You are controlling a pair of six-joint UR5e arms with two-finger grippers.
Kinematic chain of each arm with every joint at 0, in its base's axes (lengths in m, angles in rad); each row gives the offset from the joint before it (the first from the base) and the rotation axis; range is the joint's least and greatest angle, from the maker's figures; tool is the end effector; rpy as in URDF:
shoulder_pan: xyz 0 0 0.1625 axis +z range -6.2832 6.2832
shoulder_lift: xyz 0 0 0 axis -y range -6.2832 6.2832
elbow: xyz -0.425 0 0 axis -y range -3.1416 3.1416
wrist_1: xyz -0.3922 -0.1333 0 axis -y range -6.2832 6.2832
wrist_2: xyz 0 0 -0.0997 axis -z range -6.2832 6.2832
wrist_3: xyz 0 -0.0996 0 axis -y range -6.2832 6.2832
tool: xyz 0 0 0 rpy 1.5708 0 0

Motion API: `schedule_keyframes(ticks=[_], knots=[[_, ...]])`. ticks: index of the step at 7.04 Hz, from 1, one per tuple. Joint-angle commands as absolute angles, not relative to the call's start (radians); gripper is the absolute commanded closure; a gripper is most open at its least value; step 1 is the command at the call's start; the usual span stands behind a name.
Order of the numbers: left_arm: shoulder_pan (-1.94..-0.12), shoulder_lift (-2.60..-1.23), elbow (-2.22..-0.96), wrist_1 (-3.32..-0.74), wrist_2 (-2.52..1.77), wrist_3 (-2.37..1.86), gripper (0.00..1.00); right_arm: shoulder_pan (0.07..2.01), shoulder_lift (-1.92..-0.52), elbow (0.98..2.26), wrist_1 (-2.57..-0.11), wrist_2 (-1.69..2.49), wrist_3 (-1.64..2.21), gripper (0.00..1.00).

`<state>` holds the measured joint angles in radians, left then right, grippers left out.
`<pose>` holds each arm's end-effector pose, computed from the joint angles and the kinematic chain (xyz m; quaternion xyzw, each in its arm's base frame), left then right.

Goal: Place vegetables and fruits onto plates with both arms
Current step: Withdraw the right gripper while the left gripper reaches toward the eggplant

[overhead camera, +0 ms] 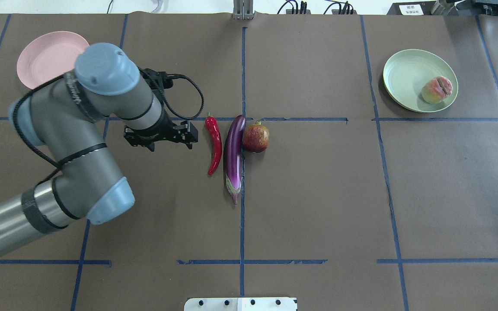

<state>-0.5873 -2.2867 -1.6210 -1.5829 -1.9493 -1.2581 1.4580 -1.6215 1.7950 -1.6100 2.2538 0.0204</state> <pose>0.5272 -0.4668 0.2072 0.0053 0.4112 -0.0537 0.9099 0.0166 -0.4788 0.5825 0.0408 -0.3376 -0.0659 0.9381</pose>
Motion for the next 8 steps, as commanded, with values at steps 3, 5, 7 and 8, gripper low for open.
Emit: schedule_keyframes(ticks=[3, 5, 7, 8], knots=[[-0.460, -2.421, -1.437, -1.591, -1.829, -1.356, 0.00, 1.459, -1.626, 1.819, -1.609, 2.252, 0.031, 0.00], [-0.453, -2.422, -1.410, -1.612, -1.822, -1.361, 0.12, 1.459, -1.626, 1.819, -1.609, 2.252, 0.032, 0.00], [-0.449, -2.421, -1.410, -1.614, -1.824, -1.376, 0.53, 1.459, -1.626, 1.819, -1.611, 2.252, 0.034, 0.00], [-0.449, -2.422, -1.413, -1.614, -1.824, -1.377, 0.92, 1.457, -1.626, 1.816, -1.609, 2.252, 0.032, 0.00]])
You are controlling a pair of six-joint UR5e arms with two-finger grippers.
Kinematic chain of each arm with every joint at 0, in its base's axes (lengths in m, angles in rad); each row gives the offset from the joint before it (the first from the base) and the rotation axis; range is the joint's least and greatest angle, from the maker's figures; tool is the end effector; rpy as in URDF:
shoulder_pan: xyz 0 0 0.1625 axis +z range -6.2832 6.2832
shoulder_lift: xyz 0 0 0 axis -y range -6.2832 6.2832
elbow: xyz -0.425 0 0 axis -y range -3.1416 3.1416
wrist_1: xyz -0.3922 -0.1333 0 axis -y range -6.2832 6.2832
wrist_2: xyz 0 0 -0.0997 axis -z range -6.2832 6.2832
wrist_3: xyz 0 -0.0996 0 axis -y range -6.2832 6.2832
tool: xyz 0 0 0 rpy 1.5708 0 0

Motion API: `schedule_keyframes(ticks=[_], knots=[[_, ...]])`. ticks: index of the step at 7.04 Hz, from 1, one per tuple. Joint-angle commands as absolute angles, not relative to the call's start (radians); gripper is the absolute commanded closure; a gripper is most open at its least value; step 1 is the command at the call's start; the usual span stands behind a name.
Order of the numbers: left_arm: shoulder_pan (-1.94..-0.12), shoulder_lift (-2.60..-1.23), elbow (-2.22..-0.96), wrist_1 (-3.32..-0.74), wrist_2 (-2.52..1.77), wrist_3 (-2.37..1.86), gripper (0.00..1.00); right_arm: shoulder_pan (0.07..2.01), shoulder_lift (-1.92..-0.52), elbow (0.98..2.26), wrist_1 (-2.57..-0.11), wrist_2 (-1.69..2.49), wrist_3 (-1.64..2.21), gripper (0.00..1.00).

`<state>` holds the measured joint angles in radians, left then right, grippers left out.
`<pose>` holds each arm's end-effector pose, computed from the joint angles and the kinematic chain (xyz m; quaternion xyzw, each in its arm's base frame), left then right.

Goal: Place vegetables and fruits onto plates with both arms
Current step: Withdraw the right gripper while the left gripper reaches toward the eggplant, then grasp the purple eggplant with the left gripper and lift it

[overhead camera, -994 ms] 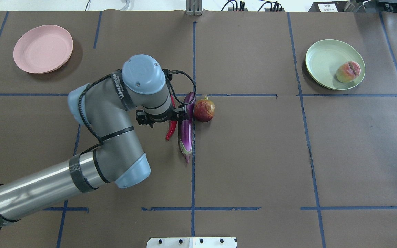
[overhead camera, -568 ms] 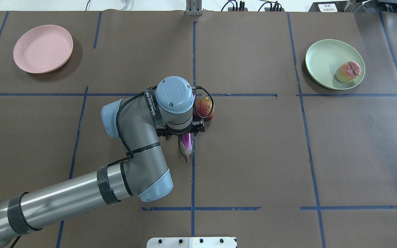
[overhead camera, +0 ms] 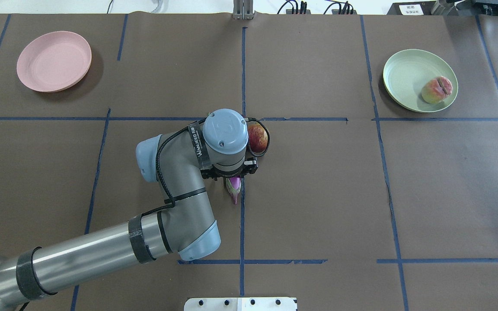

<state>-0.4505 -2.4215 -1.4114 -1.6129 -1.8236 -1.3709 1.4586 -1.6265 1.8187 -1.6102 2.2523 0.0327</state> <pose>0.6372 -0.4286 0.1976 0.0021 0.3746 -0.0709 0.9245 0.0173 -0.4766 0.5732 0.0476 -0.3376 -0.0628 0.9380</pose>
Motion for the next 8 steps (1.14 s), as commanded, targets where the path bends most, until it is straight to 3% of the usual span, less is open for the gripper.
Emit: schedule_keyframes(ticks=[1, 4, 5, 8], knots=[[-0.451, -2.419, -1.417, -1.621, -1.824, -1.379, 0.98, 1.457, -1.626, 1.816, -1.609, 2.252, 0.032, 0.00], [-0.497, -2.387, -1.555, -1.618, -1.825, -1.491, 0.99, 1.457, -1.628, 1.815, -1.609, 2.250, 0.032, 0.00], [-0.540, -2.309, -1.634, -1.615, -1.825, -1.494, 0.98, 1.457, -1.626, 1.815, -1.609, 2.250, 0.035, 0.00], [-0.792, -2.215, -1.587, -1.628, -1.841, -1.418, 0.98, 1.457, -1.625, 1.824, -1.609, 2.255, 0.037, 0.00]])
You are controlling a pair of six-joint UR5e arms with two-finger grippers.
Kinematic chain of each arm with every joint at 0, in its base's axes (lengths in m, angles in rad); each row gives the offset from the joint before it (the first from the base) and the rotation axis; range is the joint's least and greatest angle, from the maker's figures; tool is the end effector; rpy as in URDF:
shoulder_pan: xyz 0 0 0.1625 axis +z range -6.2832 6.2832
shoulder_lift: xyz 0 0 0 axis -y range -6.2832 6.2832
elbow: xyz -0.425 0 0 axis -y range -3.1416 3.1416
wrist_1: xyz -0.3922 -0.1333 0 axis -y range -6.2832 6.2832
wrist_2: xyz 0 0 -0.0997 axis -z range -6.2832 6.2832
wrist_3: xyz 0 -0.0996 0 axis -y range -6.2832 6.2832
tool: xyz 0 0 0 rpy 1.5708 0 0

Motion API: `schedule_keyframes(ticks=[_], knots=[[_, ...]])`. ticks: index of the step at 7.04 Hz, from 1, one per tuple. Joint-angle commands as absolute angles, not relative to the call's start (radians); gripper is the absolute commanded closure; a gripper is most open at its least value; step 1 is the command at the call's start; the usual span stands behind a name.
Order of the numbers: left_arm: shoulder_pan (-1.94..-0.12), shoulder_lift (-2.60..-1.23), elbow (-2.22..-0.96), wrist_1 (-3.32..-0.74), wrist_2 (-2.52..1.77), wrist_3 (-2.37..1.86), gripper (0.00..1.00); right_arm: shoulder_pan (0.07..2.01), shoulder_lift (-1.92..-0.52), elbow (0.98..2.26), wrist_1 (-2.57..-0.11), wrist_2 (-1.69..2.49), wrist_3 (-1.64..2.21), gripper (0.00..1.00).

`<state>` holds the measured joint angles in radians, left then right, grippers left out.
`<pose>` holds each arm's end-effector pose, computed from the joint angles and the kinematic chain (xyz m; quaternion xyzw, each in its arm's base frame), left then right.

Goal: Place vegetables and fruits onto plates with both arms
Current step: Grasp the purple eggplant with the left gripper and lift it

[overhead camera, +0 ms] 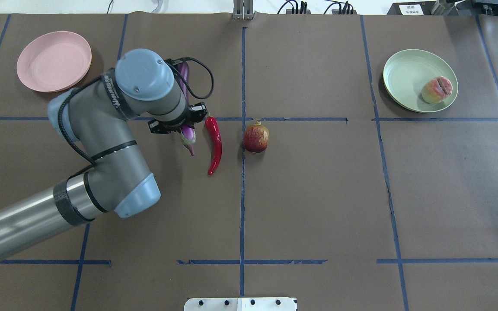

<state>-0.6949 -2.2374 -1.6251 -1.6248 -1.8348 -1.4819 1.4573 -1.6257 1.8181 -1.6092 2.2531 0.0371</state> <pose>0.4658 -0.5280 0.2366 0.0304 0.3927 -0.2264 0.8908 0.0166 -0.4770 0.5730 0.0472 -0.3381 -0.0616 0.9379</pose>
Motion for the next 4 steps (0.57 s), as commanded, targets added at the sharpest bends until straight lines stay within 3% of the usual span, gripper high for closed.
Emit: schedule_keyframes(ticks=[1, 4], knots=[[-0.881, -2.215, -1.512, -1.628, -1.911, -1.273, 0.98, 1.457, -1.624, 1.822, -1.609, 2.255, 0.037, 0.00], [-1.093, -2.214, -1.242, -1.641, -2.003, -0.741, 0.98, 1.456, -1.620, 1.825, -1.609, 2.266, 0.037, 0.00]])
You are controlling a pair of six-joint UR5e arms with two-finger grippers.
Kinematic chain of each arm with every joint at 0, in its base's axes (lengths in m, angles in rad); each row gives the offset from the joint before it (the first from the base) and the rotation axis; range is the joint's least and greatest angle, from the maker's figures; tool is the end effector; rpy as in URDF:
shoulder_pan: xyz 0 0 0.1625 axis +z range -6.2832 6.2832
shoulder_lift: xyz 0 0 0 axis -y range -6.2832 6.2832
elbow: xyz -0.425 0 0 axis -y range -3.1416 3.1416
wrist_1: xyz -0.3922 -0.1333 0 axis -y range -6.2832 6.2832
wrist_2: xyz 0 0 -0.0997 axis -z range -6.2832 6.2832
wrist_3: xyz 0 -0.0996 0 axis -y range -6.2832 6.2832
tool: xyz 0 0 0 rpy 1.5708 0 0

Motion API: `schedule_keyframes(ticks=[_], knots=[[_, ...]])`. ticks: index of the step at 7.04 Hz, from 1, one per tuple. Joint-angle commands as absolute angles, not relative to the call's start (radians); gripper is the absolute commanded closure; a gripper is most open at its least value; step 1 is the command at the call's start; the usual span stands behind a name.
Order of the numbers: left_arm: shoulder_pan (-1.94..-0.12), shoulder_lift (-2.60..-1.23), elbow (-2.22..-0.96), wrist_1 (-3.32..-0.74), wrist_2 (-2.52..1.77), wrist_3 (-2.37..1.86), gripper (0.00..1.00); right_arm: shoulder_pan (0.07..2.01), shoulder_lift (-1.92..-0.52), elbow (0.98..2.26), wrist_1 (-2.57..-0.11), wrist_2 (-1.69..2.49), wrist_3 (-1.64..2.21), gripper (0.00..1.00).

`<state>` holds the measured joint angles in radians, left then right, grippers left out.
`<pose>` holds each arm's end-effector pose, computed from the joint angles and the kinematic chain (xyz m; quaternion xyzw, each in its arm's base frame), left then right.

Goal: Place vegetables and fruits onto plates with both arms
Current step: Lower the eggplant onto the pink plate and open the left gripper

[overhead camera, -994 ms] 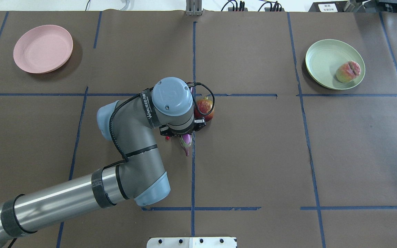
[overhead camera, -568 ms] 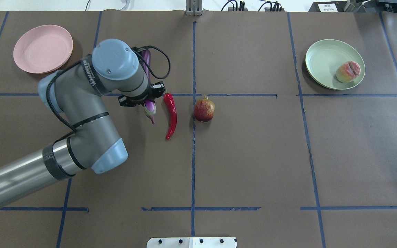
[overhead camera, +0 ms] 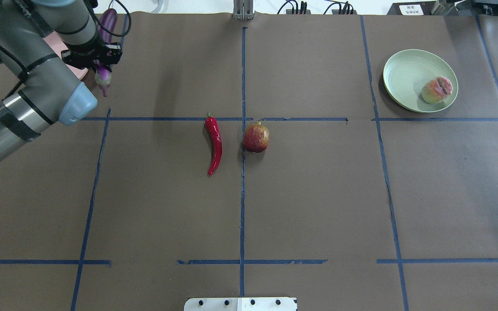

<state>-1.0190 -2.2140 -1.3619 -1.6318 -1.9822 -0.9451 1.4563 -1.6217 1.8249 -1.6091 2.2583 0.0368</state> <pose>0.3093 -0.6807 0.3705 0.0411 0.3084 -0.1363 0.9405 0.0155 -0.4784 0.5674 0.0519 -0.3408 -0.0642 0.9365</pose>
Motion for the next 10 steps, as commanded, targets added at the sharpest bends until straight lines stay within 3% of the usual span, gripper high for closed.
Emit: schedule_keyframes(ticks=[1, 2, 3, 4, 5, 6, 10], knots=[[-1.136, -2.210, -1.098, -1.775, -2.003, -0.635, 0.98, 1.456, -1.618, 1.825, -1.608, 2.273, 0.037, 0.00], [-1.138, -2.207, -0.956, -1.939, -2.002, -0.612, 0.94, 1.456, -1.618, 1.825, -1.609, 2.275, 0.037, 0.00], [-1.134, -2.195, -0.910, -2.009, -2.005, -0.609, 0.85, 1.456, -1.618, 1.827, -1.608, 2.284, 0.037, 0.00], [-1.132, -2.194, -0.910, -2.011, -2.005, -0.607, 0.67, 1.456, -1.617, 1.825, -1.608, 2.284, 0.037, 0.00], [-1.135, -2.194, -0.916, -2.008, -2.026, -0.591, 0.42, 1.456, -1.615, 1.827, -1.606, 2.281, 0.031, 0.00], [-1.146, -2.172, -0.946, -2.009, -2.099, -0.550, 0.00, 1.448, -1.615, 1.839, -1.597, 2.283, 0.025, 0.00], [-1.322, -2.042, -1.153, -1.964, -2.314, -0.353, 0.00, 1.303, -1.536, 1.882, -1.571, 2.306, 0.147, 0.01]])
